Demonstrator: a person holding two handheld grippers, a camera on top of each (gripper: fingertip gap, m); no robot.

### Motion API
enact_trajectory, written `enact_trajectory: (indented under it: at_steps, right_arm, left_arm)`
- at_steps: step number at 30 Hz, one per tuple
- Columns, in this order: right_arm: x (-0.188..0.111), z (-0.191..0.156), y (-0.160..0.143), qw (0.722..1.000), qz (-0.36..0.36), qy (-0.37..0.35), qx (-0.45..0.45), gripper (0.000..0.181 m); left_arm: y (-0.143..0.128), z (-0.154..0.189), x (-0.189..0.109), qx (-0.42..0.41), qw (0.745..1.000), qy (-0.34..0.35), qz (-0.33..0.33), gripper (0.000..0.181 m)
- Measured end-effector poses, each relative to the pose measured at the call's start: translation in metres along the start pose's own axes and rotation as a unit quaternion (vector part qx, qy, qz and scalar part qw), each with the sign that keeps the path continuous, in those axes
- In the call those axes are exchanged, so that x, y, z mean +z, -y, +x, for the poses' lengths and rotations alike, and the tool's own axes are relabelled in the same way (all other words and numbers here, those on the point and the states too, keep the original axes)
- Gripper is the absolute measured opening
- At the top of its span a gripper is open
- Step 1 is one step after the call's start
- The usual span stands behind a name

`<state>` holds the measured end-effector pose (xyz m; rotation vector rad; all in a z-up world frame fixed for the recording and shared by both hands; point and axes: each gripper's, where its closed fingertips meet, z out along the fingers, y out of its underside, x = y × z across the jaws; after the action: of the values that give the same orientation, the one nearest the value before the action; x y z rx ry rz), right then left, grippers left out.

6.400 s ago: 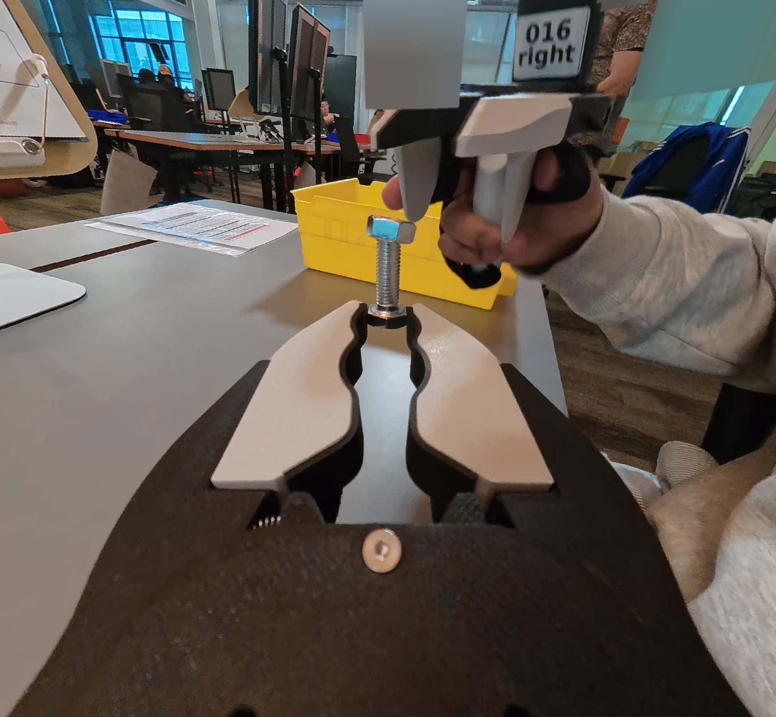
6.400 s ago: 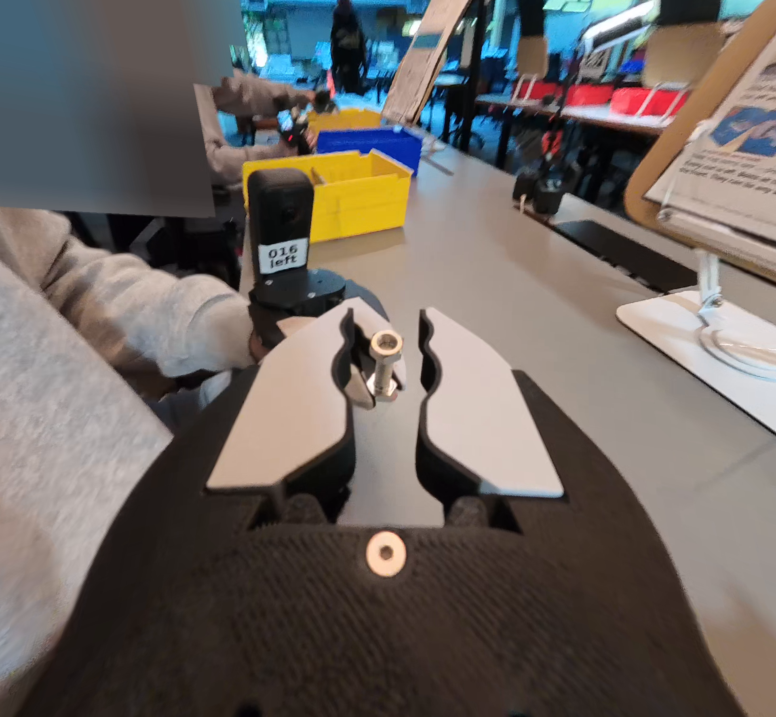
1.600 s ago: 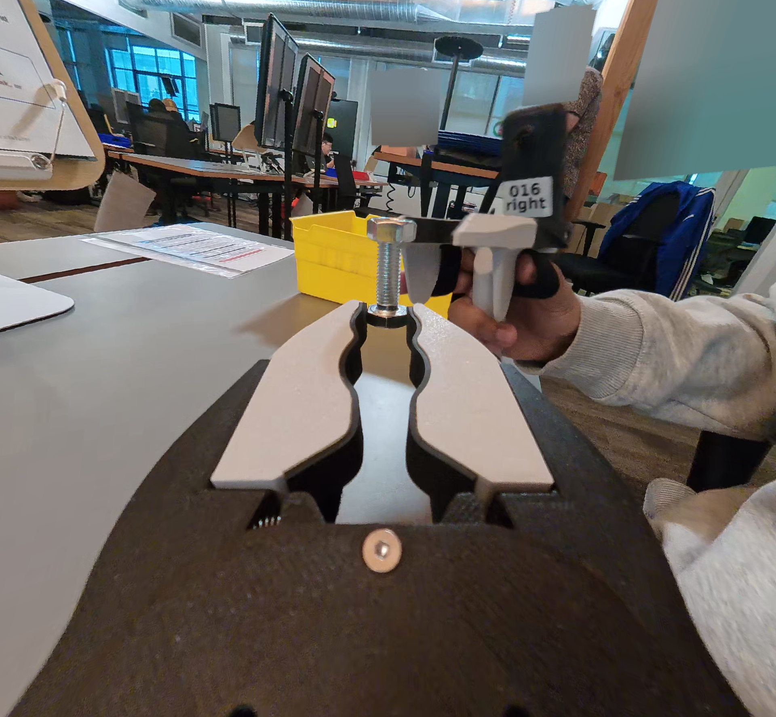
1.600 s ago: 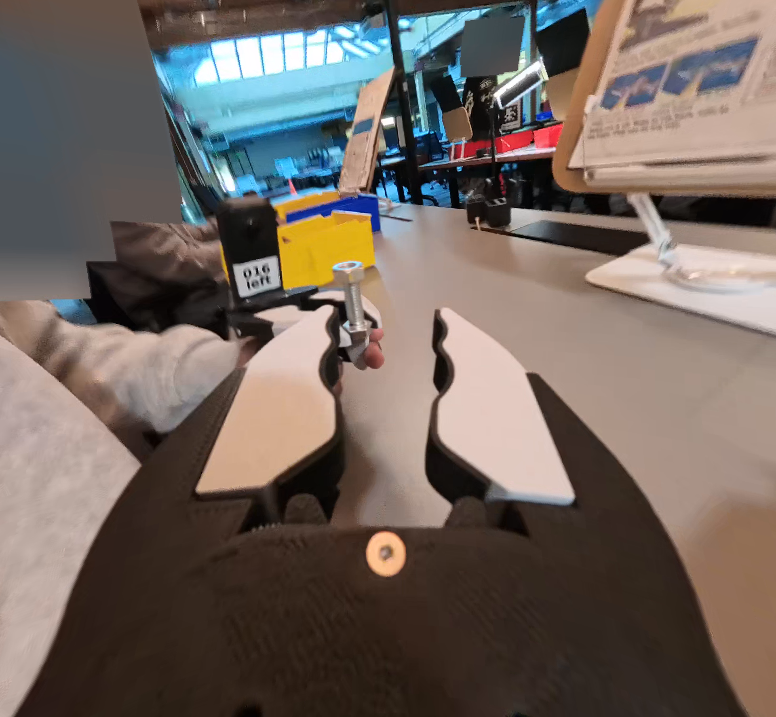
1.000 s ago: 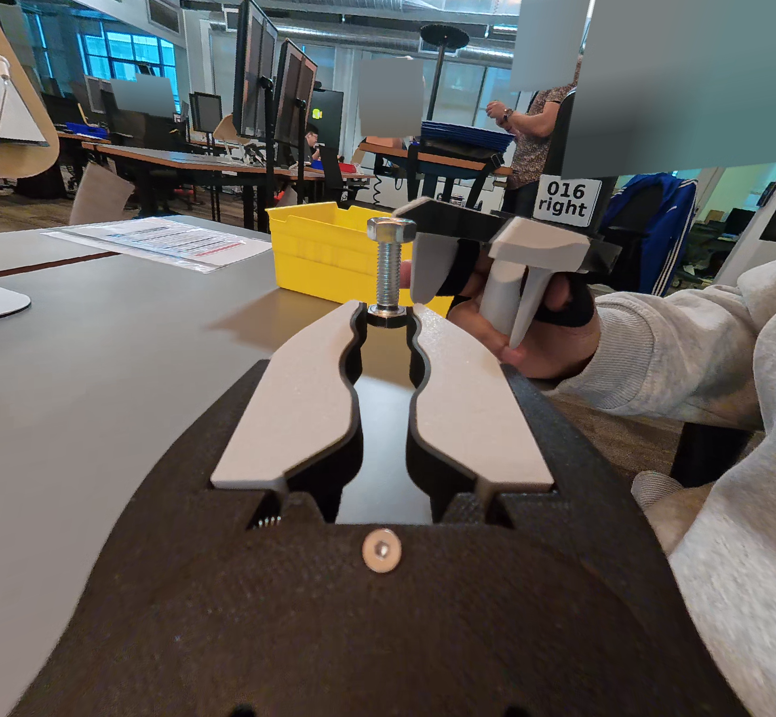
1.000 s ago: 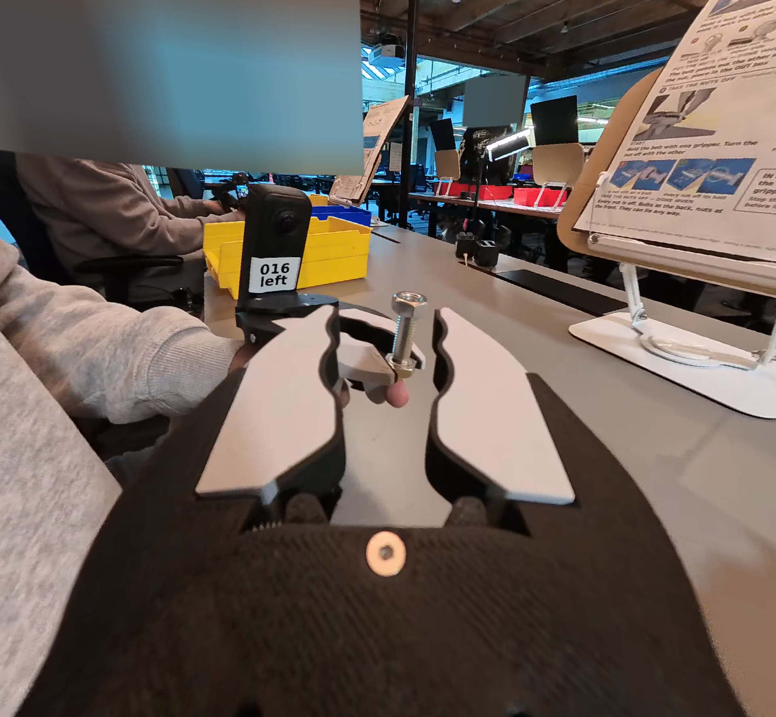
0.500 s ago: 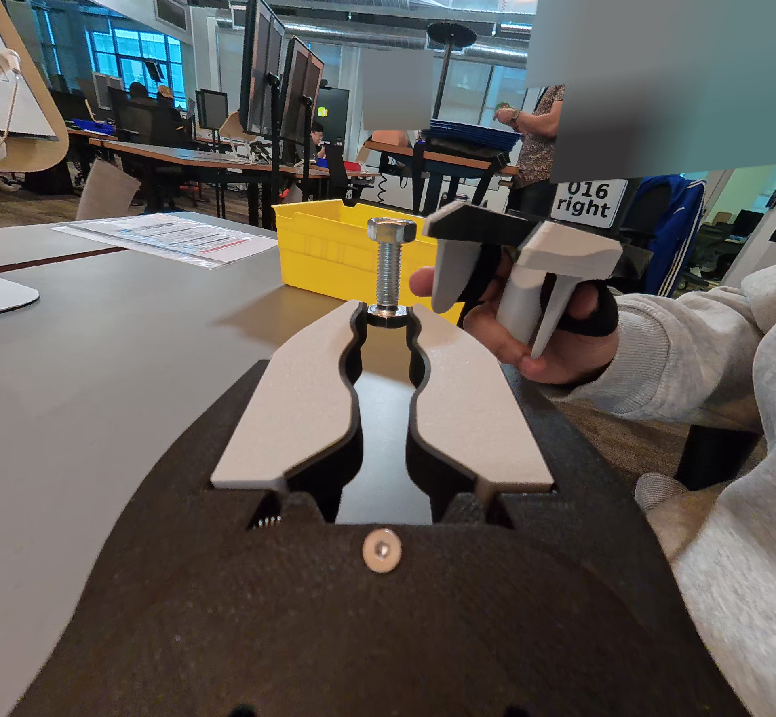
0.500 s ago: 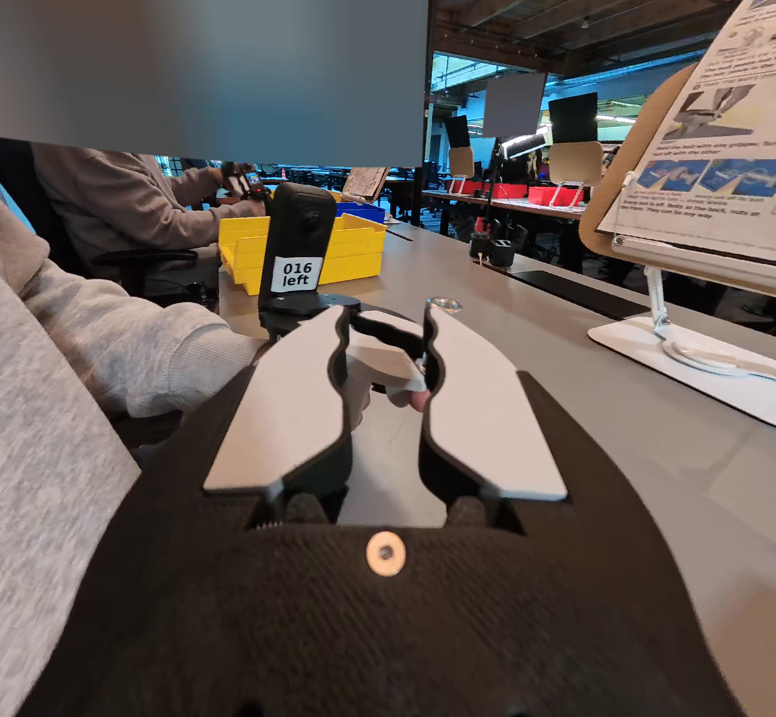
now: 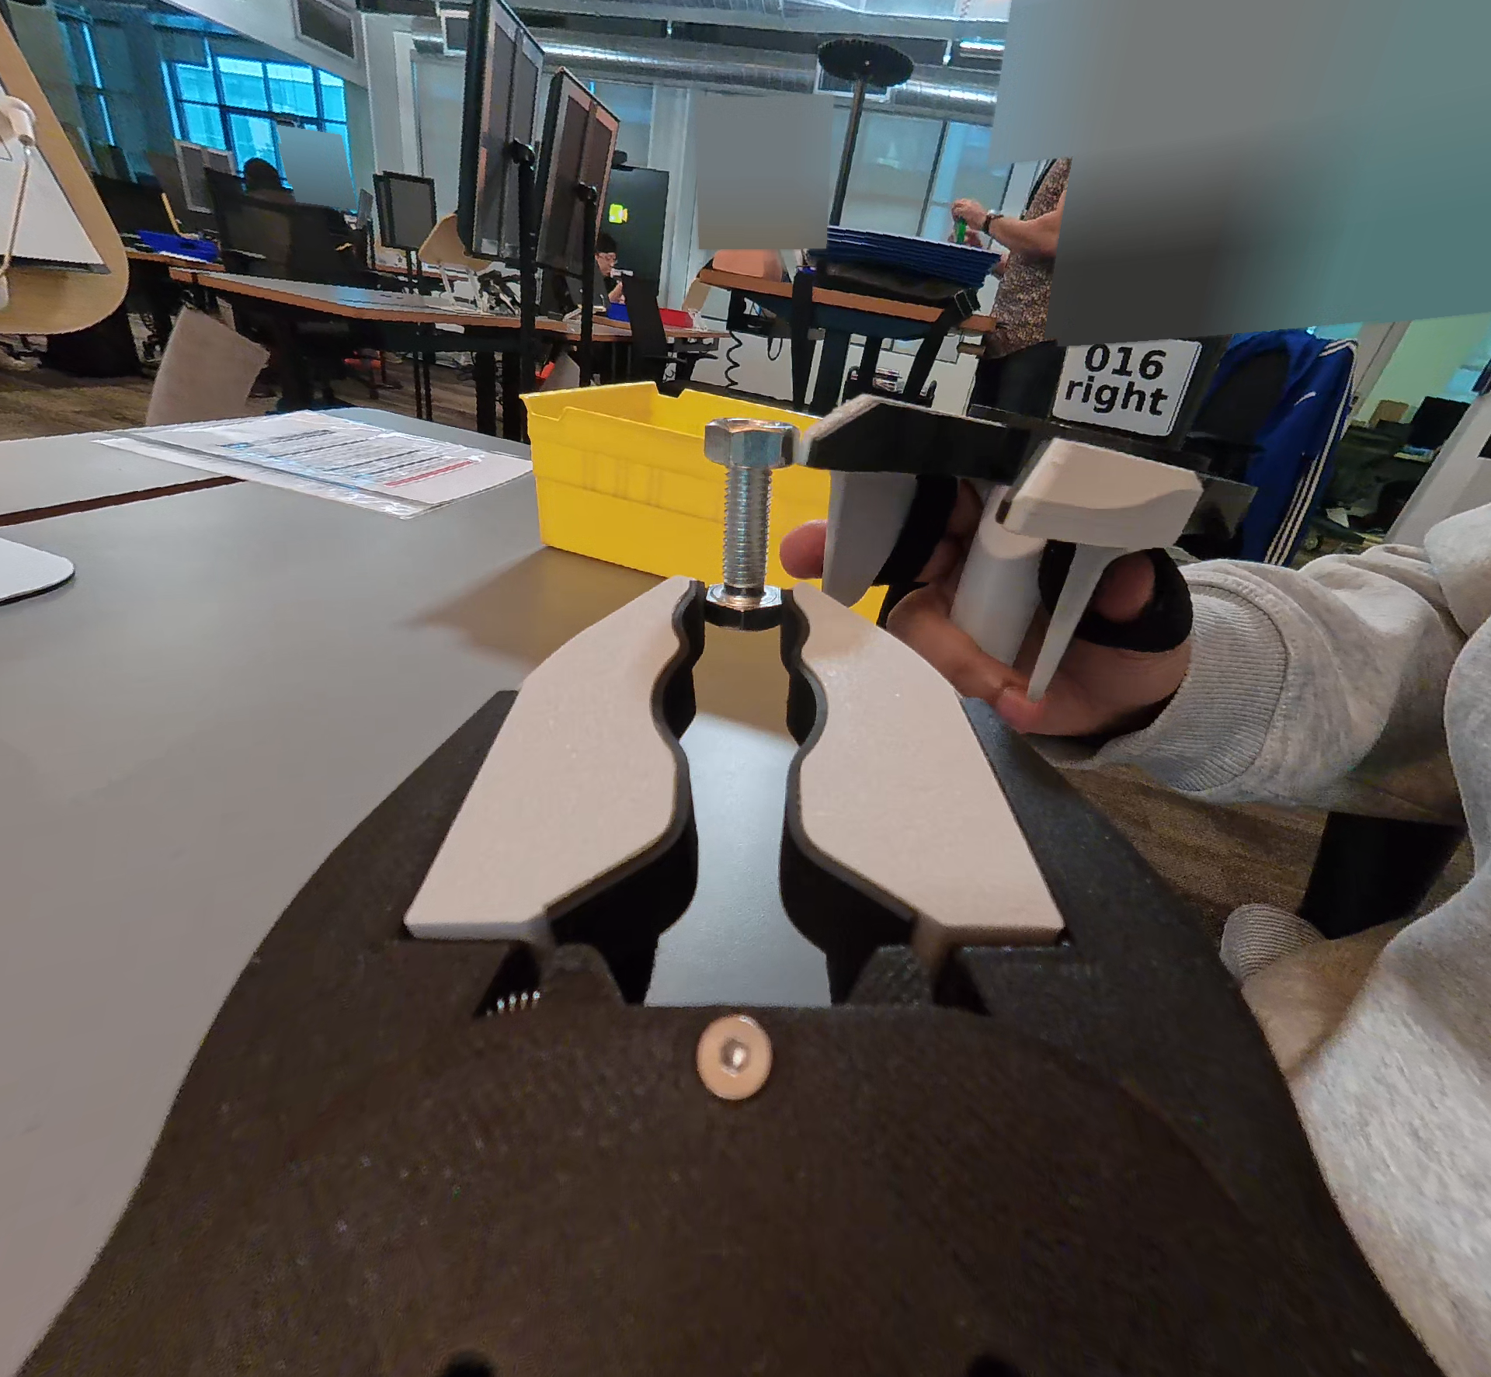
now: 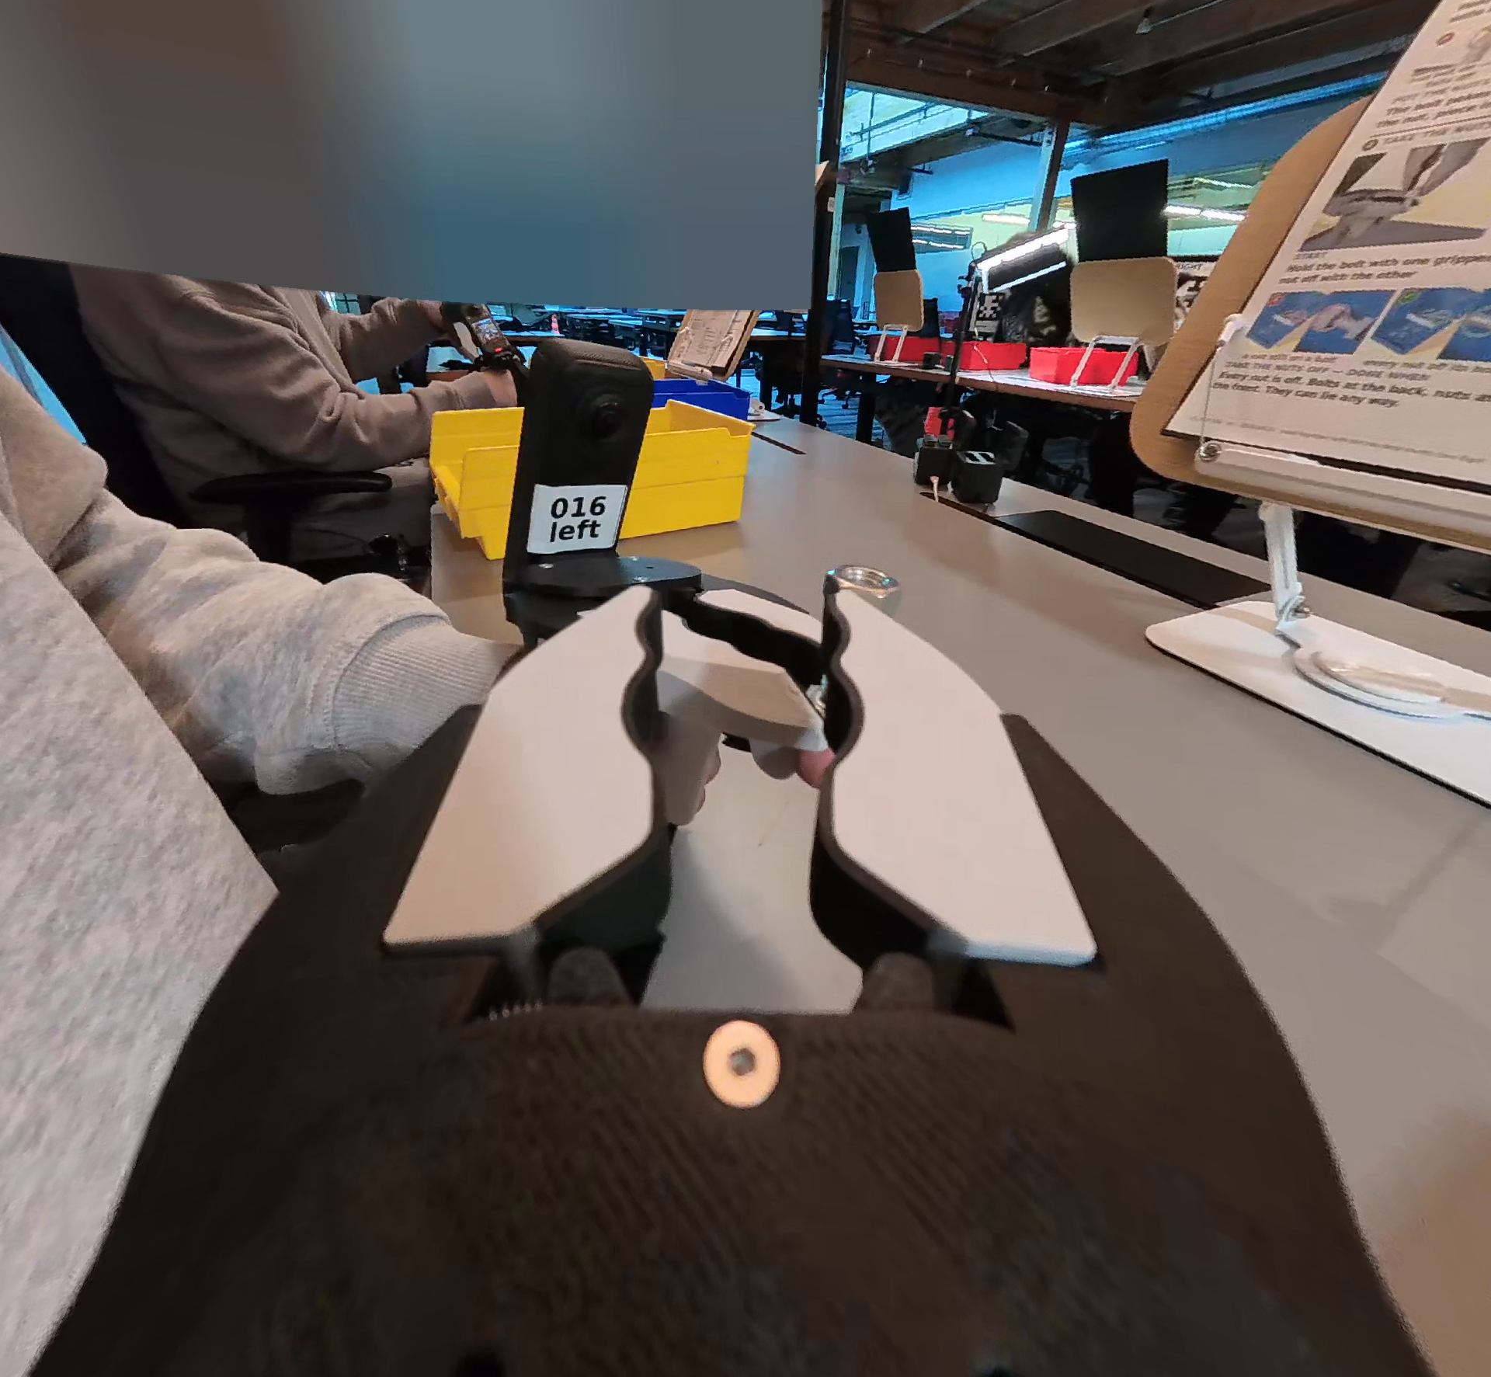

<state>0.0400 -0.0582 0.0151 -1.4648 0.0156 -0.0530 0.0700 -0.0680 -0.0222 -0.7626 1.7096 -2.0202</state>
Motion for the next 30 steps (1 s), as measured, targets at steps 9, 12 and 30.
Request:
enact_trajectory:
  at_steps: [9, 12, 30]
  right_arm:
    - [-0.003, 0.013, 0.002, 0.999, 0.012, -0.029, 0.024, 0.046]
    - [-0.001, 0.007, 0.001, 1.0, 0.007, -0.015, 0.019, 0.046]
    - [0.0, 0.003, 0.0, 1.0, 0.007, -0.003, 0.014, 0.05]
  left_arm:
    - [0.0, 0.001, 0.0, 0.0, 1.0, -0.002, -0.001, 0.018]
    - [0.0, 0.0, 0.0, -0.001, 1.0, -0.002, 0.0, 0.019]
    - [0.0, 0.001, 0.0, 0.0, 1.0, -0.003, 0.0, 0.018]
